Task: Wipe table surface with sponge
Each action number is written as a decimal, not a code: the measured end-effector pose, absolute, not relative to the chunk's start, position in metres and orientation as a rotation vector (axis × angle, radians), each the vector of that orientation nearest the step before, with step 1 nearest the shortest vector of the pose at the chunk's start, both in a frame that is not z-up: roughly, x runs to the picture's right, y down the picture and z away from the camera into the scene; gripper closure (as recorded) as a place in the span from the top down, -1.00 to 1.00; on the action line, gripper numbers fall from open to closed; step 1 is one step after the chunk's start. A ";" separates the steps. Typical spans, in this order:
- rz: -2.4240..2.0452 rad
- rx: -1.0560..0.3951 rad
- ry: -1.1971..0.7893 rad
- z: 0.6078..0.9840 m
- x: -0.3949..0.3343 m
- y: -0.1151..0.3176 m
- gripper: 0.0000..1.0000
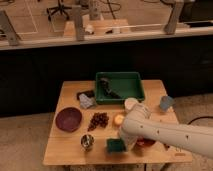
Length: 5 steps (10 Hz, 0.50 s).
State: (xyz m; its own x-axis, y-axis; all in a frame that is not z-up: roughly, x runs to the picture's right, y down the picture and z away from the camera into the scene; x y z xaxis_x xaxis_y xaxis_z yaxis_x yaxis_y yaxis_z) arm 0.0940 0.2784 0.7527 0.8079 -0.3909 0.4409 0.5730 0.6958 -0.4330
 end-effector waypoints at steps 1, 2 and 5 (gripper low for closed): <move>-0.542 -0.584 -0.344 0.758 0.095 0.284 -0.90; -0.543 -0.581 -0.349 0.763 0.095 0.288 -0.90; -0.542 -0.586 -0.319 0.768 0.105 0.290 -0.90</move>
